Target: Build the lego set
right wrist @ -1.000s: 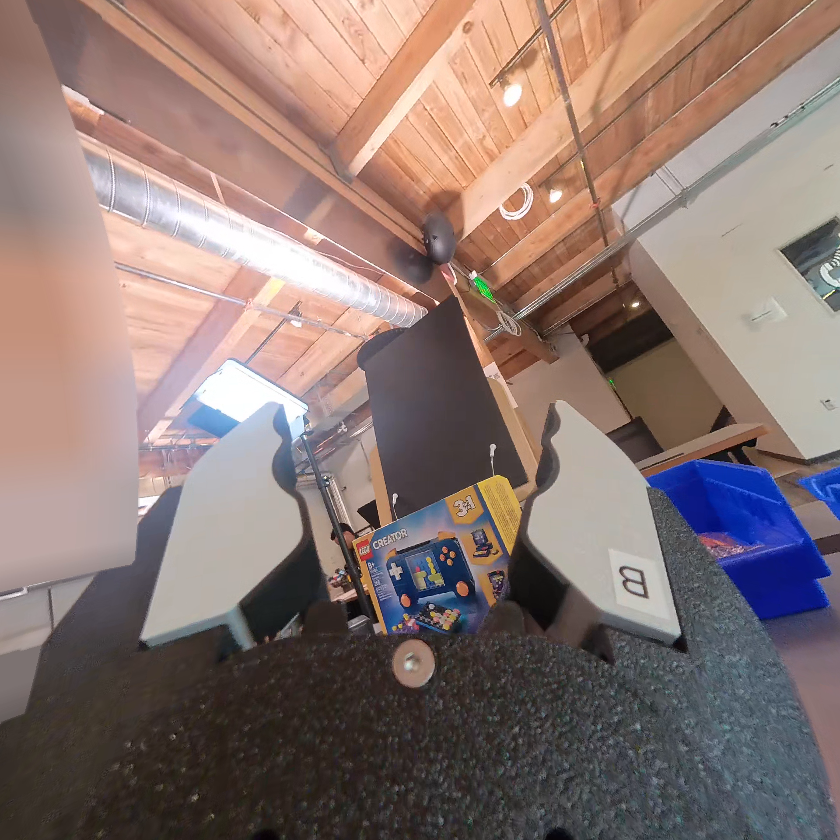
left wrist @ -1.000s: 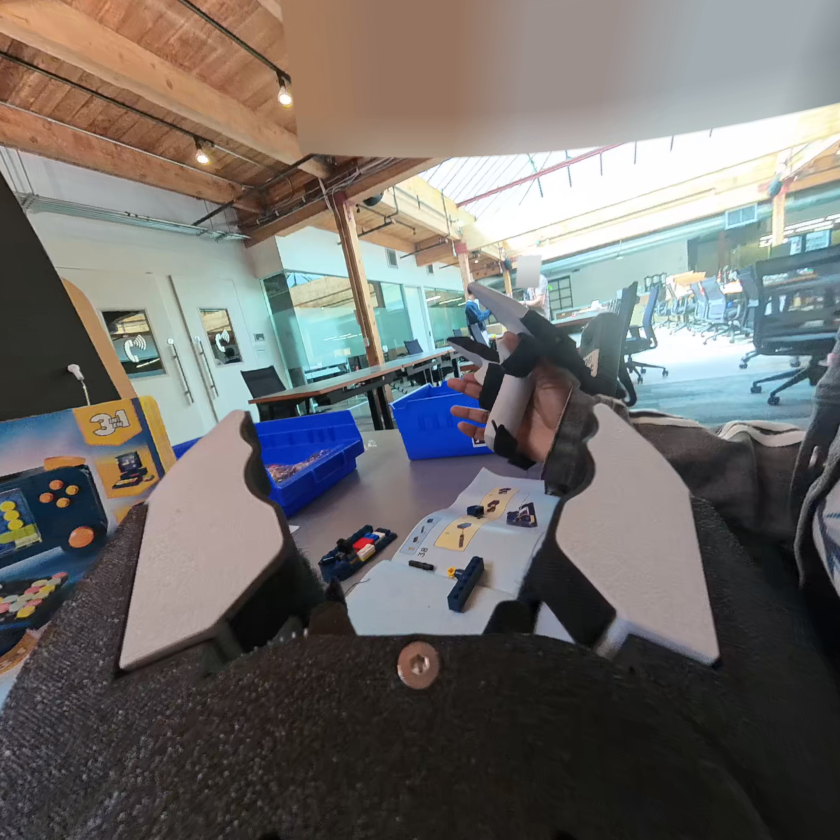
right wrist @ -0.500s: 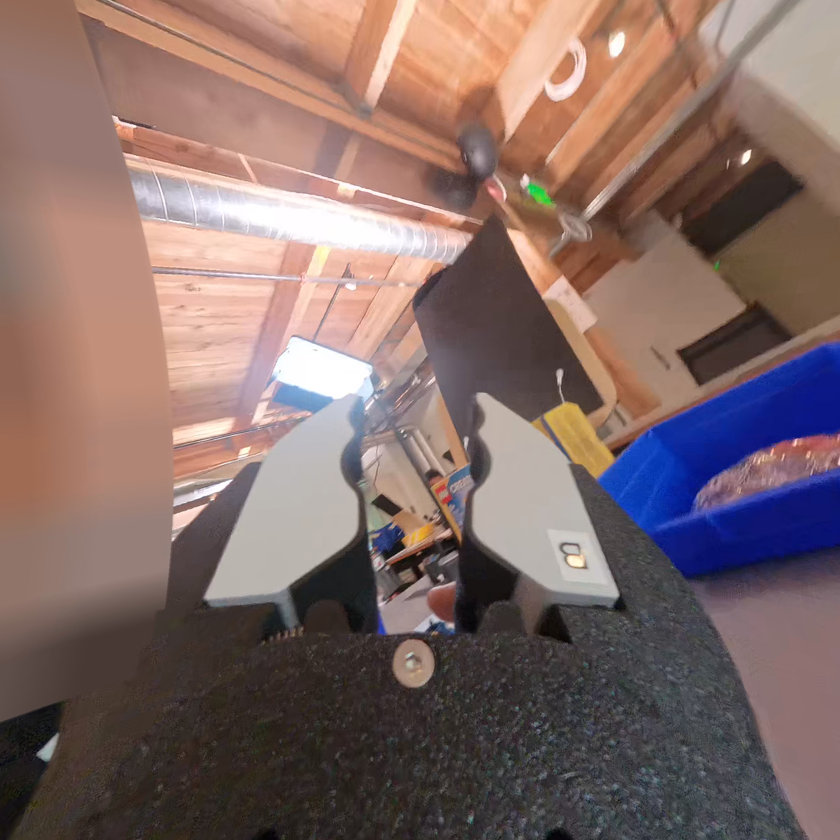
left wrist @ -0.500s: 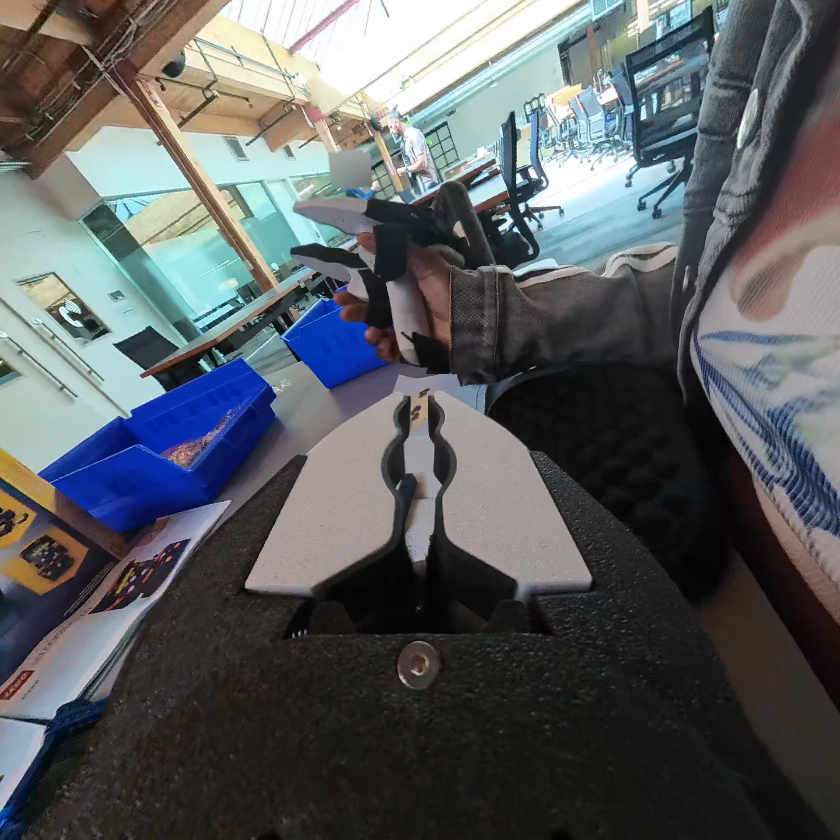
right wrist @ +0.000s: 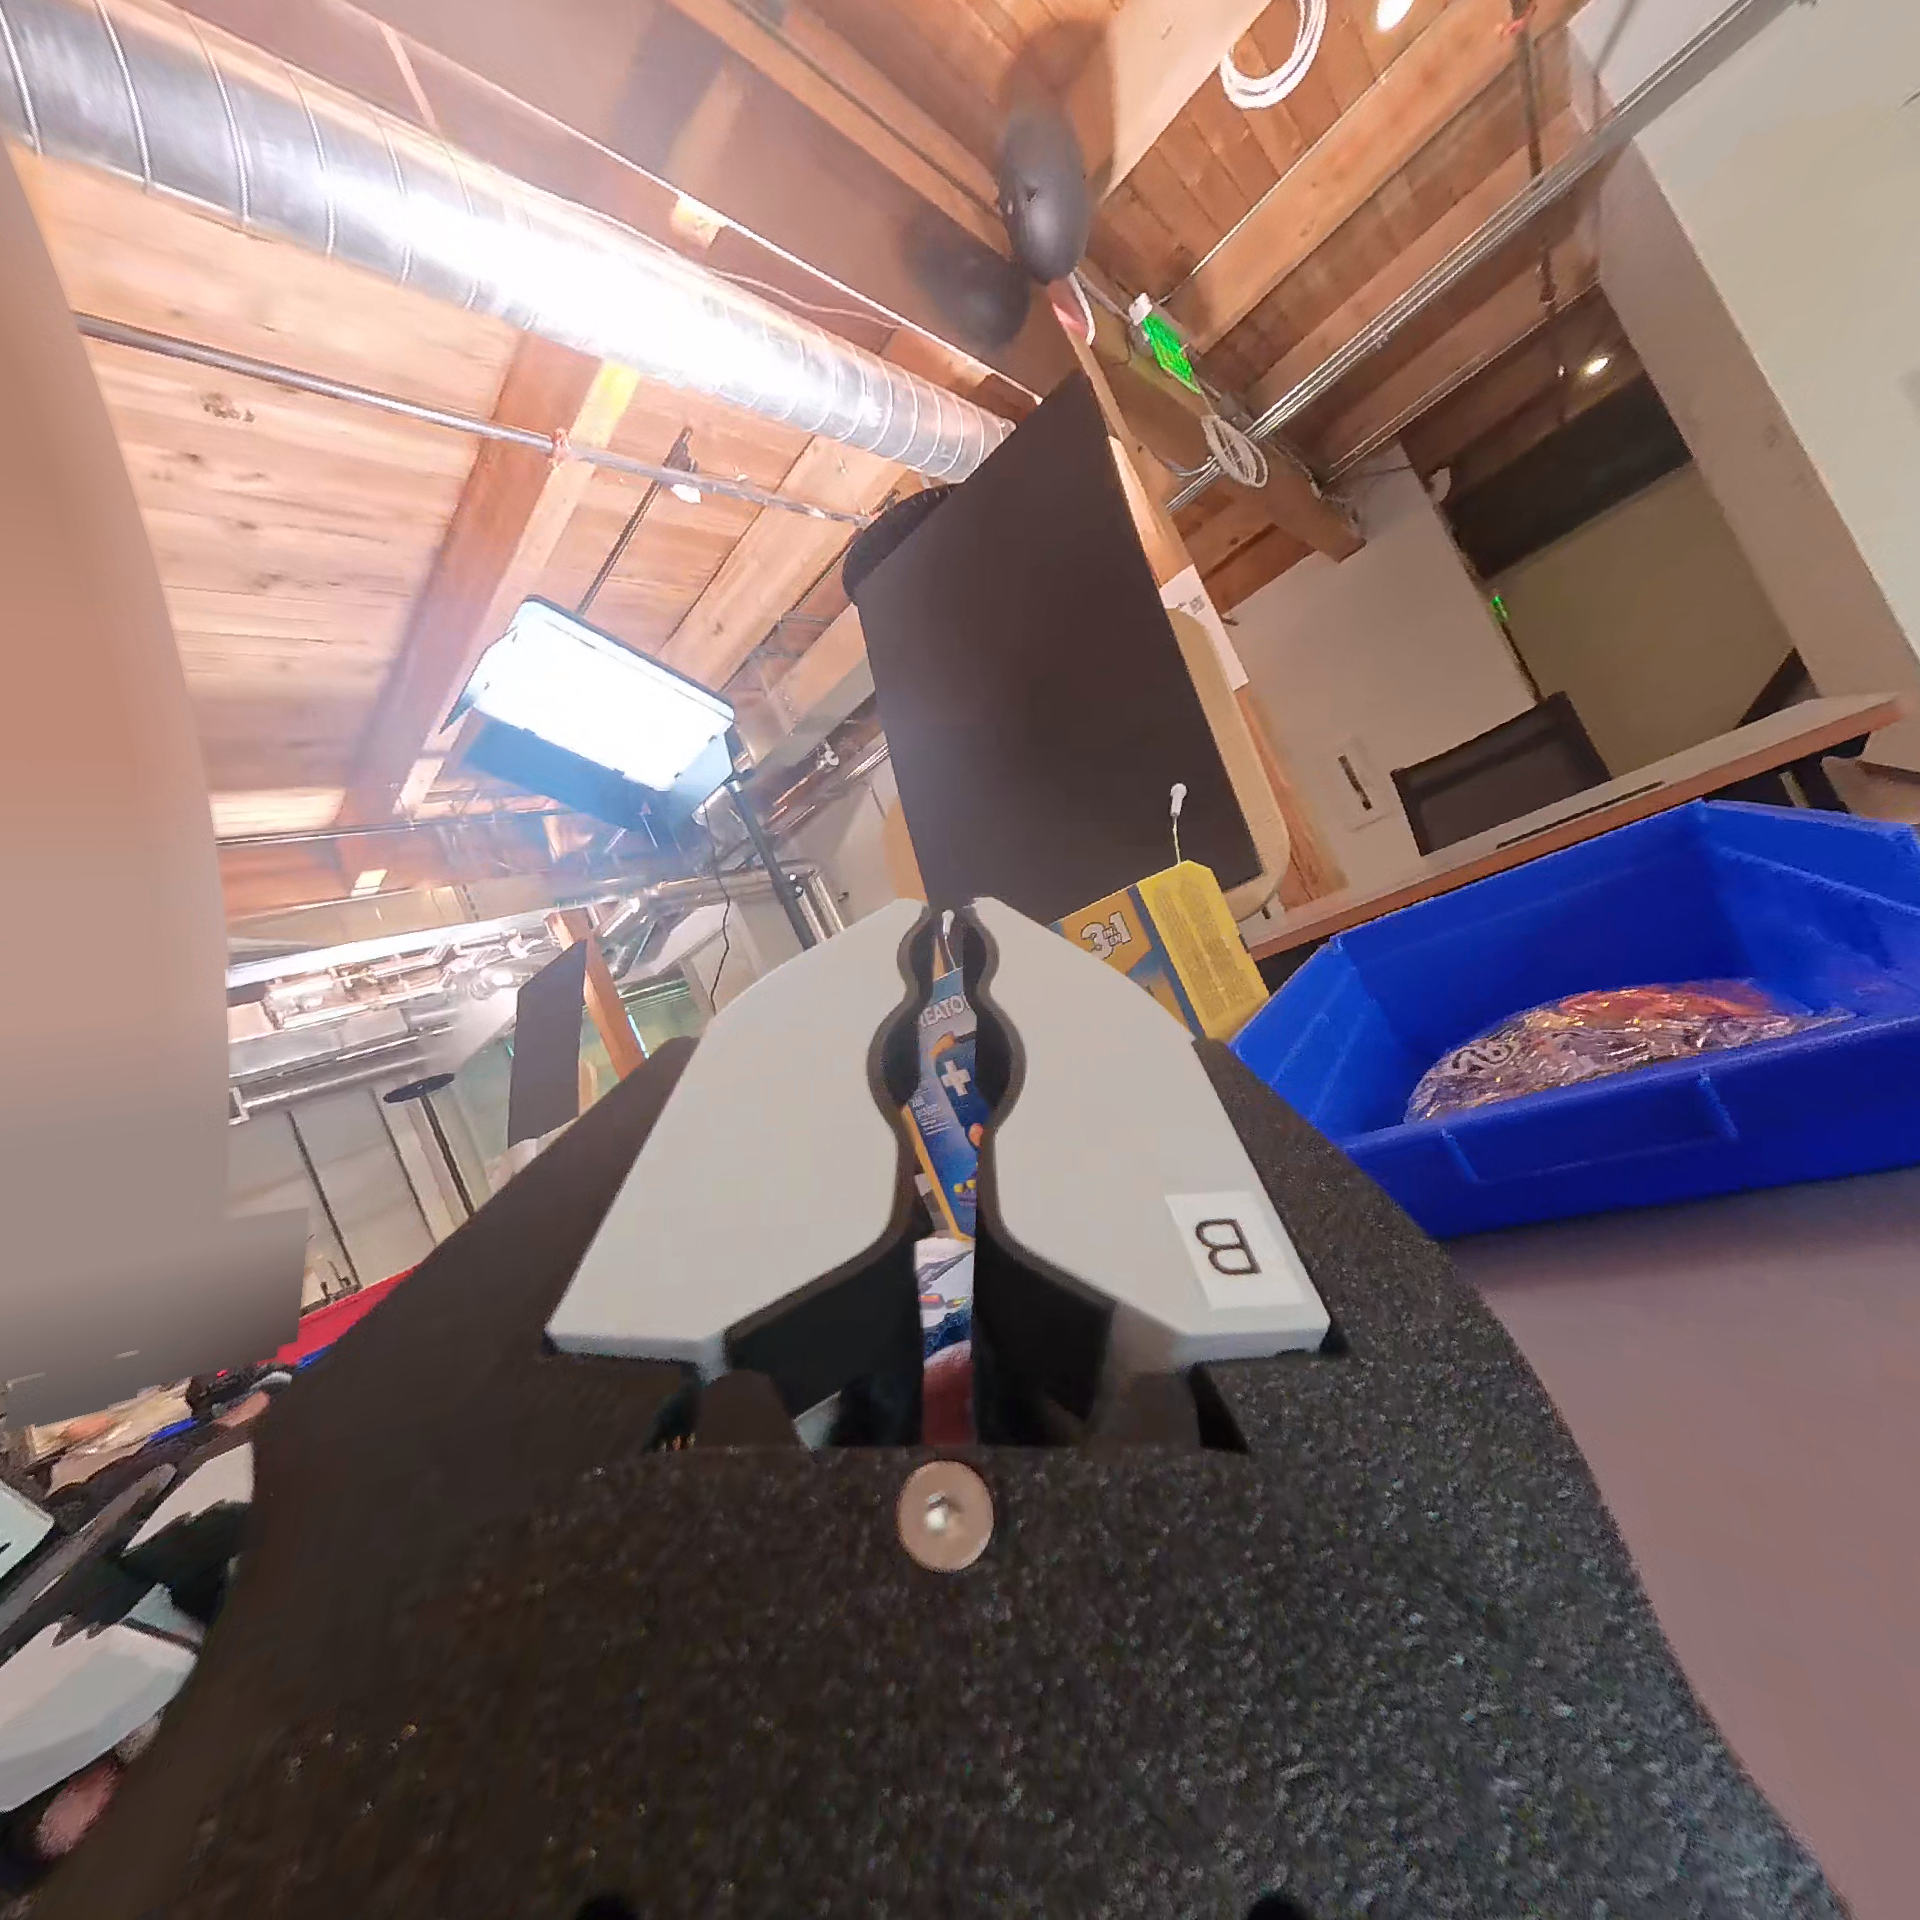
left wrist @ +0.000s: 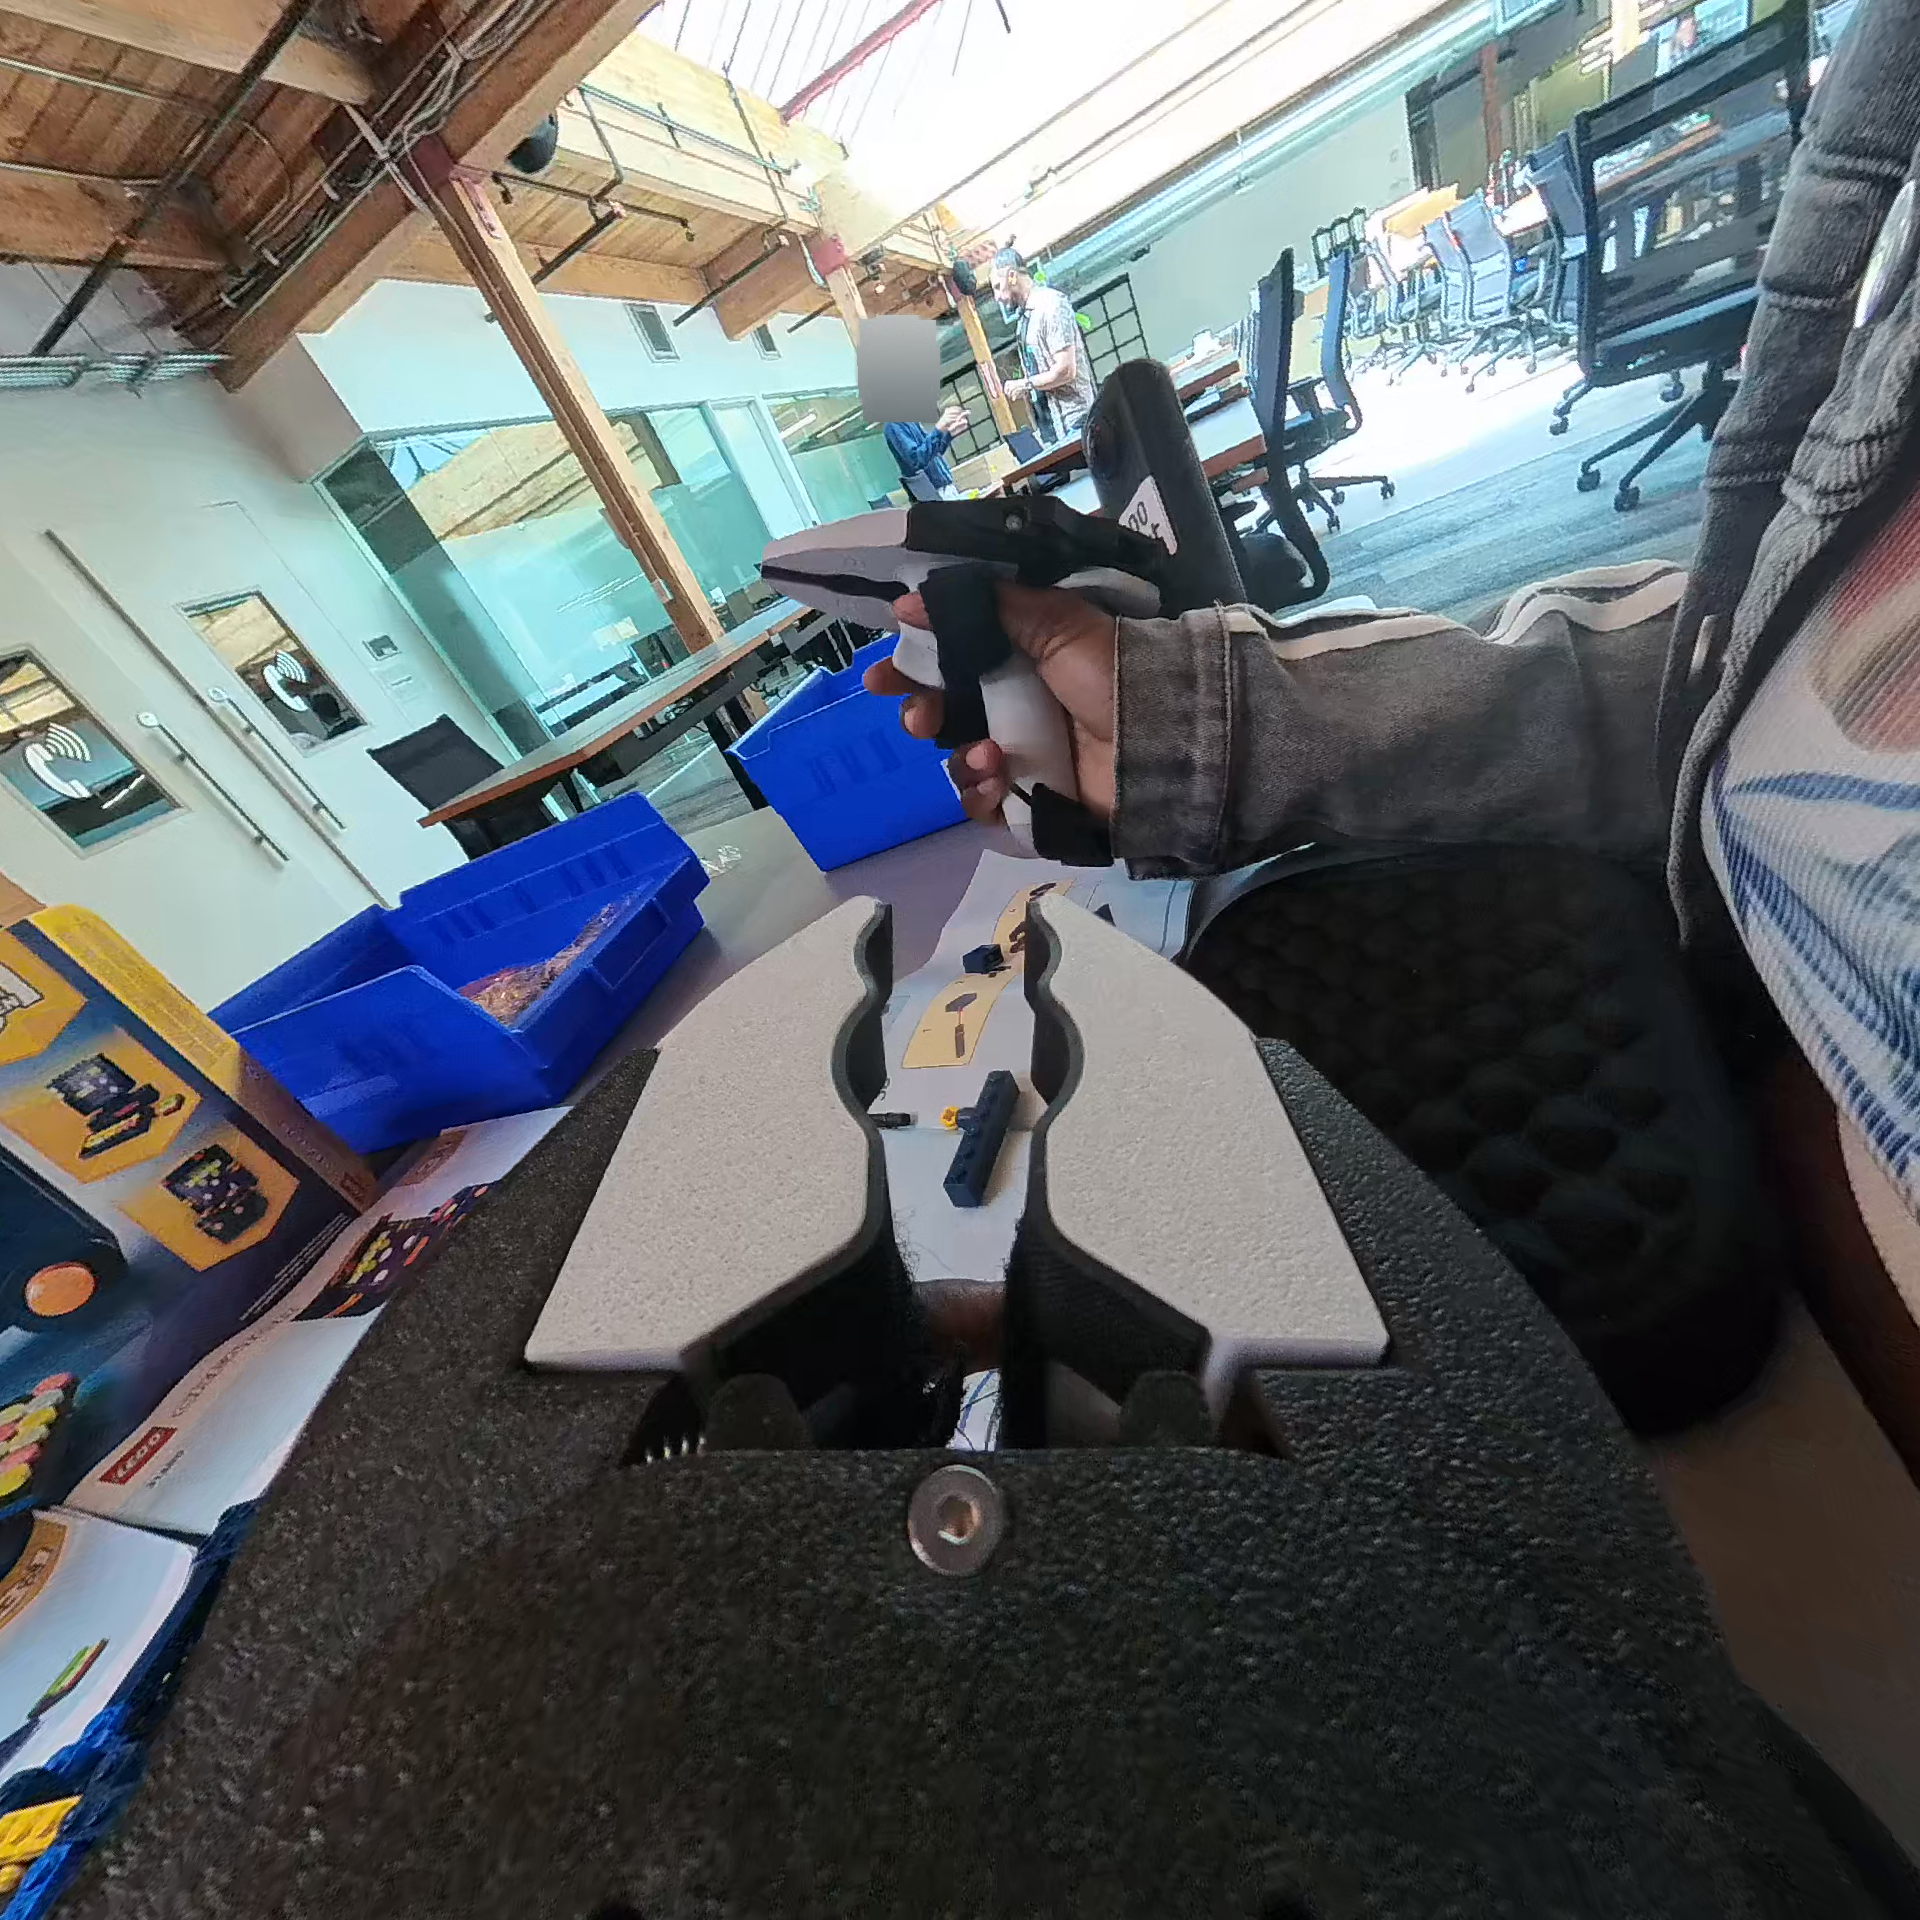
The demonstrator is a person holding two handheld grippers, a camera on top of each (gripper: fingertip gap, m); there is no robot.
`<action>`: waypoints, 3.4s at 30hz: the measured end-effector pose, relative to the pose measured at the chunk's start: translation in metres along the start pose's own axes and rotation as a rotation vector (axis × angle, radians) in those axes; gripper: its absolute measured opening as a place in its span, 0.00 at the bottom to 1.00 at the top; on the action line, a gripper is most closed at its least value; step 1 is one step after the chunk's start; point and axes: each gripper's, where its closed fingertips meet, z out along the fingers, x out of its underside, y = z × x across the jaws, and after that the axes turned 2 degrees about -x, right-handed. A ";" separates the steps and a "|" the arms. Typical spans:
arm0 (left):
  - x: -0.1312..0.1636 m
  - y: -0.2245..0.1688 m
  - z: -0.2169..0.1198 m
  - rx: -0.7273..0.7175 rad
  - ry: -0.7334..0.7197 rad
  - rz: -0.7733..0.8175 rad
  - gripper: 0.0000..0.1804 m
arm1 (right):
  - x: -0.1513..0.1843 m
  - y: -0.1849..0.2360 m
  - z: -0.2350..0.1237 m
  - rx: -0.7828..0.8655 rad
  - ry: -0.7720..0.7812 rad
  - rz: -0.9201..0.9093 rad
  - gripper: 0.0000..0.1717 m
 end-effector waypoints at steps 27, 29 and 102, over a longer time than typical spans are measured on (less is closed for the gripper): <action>-0.066 -0.081 0.038 0.438 -0.221 -0.132 0.13 | 0.152 -0.014 -0.121 -0.361 1.460 -0.561 0.07; -0.073 -0.088 0.055 0.476 -0.236 -0.172 0.13 | 0.145 -0.024 -0.122 -0.398 1.489 -0.576 0.08; -0.073 -0.145 0.091 0.724 -0.325 -0.283 0.14 | 0.133 0.011 -0.050 -0.751 1.332 -0.378 0.00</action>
